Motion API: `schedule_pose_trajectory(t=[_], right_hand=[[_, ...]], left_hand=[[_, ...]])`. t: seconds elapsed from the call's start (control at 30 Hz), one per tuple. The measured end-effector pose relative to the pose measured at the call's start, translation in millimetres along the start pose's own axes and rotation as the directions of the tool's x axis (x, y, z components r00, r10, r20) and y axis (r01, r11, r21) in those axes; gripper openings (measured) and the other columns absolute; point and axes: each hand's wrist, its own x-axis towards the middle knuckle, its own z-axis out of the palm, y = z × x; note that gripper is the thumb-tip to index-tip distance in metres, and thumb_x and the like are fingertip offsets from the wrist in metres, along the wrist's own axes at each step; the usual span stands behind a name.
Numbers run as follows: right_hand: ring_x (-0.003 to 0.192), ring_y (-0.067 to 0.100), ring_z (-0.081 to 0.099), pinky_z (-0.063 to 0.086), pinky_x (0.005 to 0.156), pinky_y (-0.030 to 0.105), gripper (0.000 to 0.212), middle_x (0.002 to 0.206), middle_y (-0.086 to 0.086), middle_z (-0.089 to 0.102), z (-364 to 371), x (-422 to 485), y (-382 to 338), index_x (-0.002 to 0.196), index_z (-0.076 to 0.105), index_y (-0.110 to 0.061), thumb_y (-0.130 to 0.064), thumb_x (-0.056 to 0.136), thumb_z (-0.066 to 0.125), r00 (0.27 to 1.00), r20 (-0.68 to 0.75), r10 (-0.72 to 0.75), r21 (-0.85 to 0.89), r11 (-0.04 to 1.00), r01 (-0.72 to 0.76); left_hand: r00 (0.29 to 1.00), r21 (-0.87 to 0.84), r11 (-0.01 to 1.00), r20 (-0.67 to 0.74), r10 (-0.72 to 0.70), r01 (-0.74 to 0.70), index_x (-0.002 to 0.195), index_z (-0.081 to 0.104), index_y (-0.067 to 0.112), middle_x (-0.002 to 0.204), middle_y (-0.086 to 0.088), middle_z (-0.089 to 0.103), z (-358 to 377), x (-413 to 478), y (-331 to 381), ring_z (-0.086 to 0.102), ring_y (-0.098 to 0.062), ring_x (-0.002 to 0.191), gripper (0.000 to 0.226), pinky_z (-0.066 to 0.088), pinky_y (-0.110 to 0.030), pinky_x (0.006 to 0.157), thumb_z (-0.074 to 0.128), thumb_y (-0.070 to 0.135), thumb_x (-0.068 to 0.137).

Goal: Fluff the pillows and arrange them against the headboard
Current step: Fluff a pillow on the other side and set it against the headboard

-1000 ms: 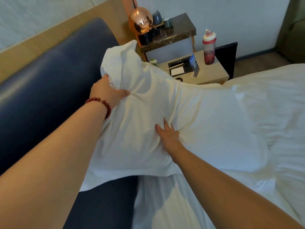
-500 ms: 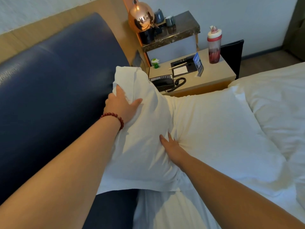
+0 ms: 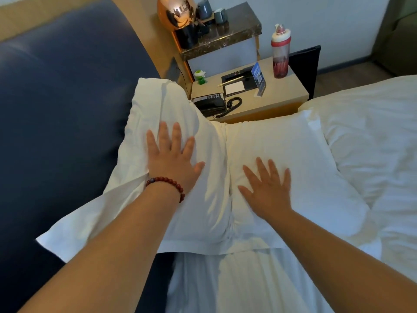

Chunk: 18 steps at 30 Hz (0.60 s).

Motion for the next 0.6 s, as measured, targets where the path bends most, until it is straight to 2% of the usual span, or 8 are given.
schedule_pose_trajectory(t=[0.07,0.17,0.23,0.33,0.4,0.47,0.53,0.6], right_hand=[[0.15,0.029,-0.014,-0.01,0.115,0.061,0.072,0.164,-0.003,-0.015,8,-2,18,0.153,-0.007,-0.044,-0.073,0.088,-0.004,1.0,0.0,-0.024,-0.075,0.997,0.024],[0.15,0.029,-0.017,-0.011,0.115,0.062,0.076,0.164,-0.004,-0.016,9,-7,31,0.152,-0.011,-0.045,-0.077,0.083,-0.007,0.999,0.031,-0.026,-0.084,0.996,0.029],[0.15,0.03,-0.013,-0.008,0.115,0.061,0.077,0.165,-0.006,-0.012,6,-15,46,0.152,-0.008,-0.047,-0.08,0.083,-0.004,0.999,0.002,0.039,-0.082,0.996,-0.039],[0.15,0.033,-0.003,0.007,0.116,0.06,0.079,0.165,-0.006,-0.007,2,-31,83,0.151,-0.005,-0.05,-0.085,0.081,0.004,0.97,-0.007,0.242,0.013,0.97,-0.242],[0.148,0.034,0.008,0.019,0.115,0.058,0.081,0.165,-0.002,-0.003,-1,-38,105,0.149,-0.007,-0.053,-0.088,0.078,0.013,0.922,0.049,0.384,0.132,0.912,-0.387],[0.144,0.035,0.022,0.026,0.112,0.055,0.087,0.163,0.004,0.008,-2,-42,117,0.148,-0.007,-0.055,-0.09,0.074,0.022,0.877,0.123,0.464,0.241,0.843,-0.48],[0.137,0.038,0.035,0.032,0.11,0.053,0.096,0.156,0.01,0.025,-1,-45,126,0.149,-0.004,-0.054,-0.093,0.068,0.029,0.833,0.177,0.524,0.351,0.758,-0.551],[0.13,0.039,0.044,0.037,0.107,0.052,0.107,0.149,0.013,0.039,-3,-50,131,0.152,0.003,-0.048,-0.095,0.062,0.036,0.782,0.233,0.578,0.463,0.641,-0.611]], left_hand=[[1.0,0.016,1.0,0.0,0.016,-0.016,0.153,-0.01,0.031,0.16,-0.012,-0.02,6,1,4,-0.021,-0.043,0.144,0.076,-0.011,-0.062,0.113,0.004,0.07,0.089],[1.0,0.0,1.0,0.018,0.02,-0.02,0.153,-0.011,0.029,0.159,-0.013,-0.023,18,1,8,-0.023,-0.042,0.143,0.075,-0.013,-0.061,0.113,0.003,0.067,0.091],[0.999,0.005,1.0,0.029,0.012,-0.012,0.154,-0.01,0.028,0.159,-0.014,-0.023,23,3,10,-0.022,-0.043,0.143,0.075,-0.013,-0.061,0.113,0.004,0.066,0.091],[0.997,0.015,0.999,0.063,-0.032,0.031,0.154,-0.006,0.028,0.16,-0.015,-0.019,15,7,18,-0.018,-0.045,0.144,0.076,-0.012,-0.063,0.112,0.006,0.067,0.091],[0.996,-0.022,0.999,0.083,-0.04,0.042,0.154,-0.001,0.03,0.161,-0.014,-0.014,3,6,32,-0.017,-0.046,0.143,0.075,-0.014,-0.066,0.11,0.007,0.068,0.09],[0.995,-0.073,0.997,0.093,0.023,-0.017,0.154,0.003,0.032,0.162,-0.011,-0.008,1,0,51,-0.016,-0.046,0.144,0.074,-0.015,-0.067,0.109,0.008,0.069,0.09],[0.99,-0.029,0.994,0.092,0.107,-0.105,0.154,0.005,0.032,0.162,-0.012,-0.009,11,-9,66,-0.018,-0.048,0.143,0.075,-0.016,-0.067,0.108,0.008,0.07,0.09],[0.987,0.044,0.99,0.093,0.13,-0.134,0.154,0.007,0.029,0.162,-0.014,-0.012,23,-15,70,-0.021,-0.05,0.141,0.078,-0.016,-0.067,0.108,0.008,0.071,0.089]])
